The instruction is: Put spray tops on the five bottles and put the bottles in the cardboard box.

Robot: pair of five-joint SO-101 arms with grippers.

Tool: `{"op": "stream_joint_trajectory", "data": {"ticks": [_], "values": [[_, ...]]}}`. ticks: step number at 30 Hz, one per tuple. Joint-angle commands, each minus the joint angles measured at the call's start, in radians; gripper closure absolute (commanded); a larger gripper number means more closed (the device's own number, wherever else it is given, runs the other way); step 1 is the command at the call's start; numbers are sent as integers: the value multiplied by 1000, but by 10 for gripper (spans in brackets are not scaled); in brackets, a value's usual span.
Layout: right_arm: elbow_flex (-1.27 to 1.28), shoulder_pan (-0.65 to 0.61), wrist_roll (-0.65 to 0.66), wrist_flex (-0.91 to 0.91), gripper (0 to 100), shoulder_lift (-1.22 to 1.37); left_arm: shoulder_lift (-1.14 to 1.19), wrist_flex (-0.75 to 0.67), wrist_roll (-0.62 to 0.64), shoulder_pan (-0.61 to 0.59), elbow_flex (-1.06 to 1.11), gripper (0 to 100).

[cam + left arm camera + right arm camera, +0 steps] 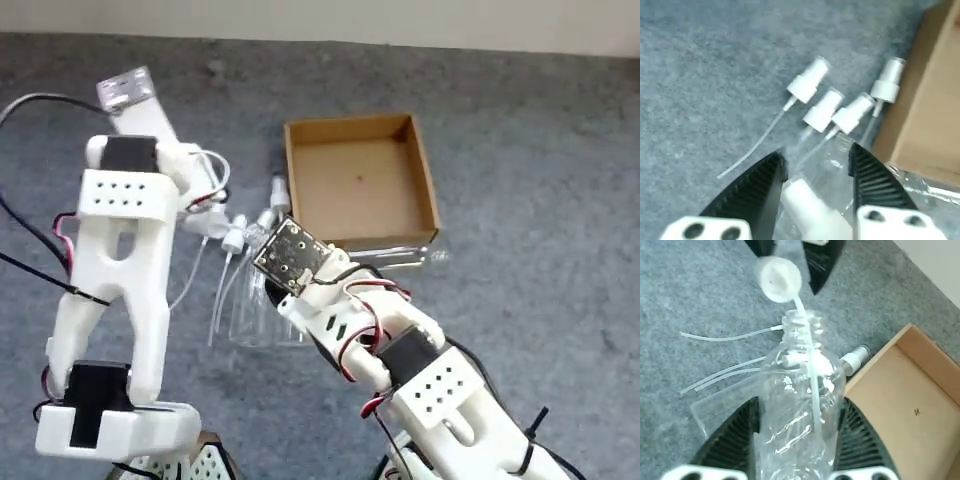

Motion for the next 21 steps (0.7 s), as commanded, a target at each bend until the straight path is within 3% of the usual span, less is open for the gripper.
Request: {"op": "stream_joint_trajectory", "data": {"ticks": [1, 10, 13, 21], "values": [[-4, 10, -11, -25, 995, -25, -8, 69, 8, 99, -128, 832], [-4, 7, -11, -25, 995, -24, -7, 110, -5, 263, -197, 832], [-4, 10, -11, -25, 995, -27, -7, 110, -106, 300, -217, 832], [21, 10, -11, -28, 995, -30, -8, 120, -322, 68, -308, 829]]}}
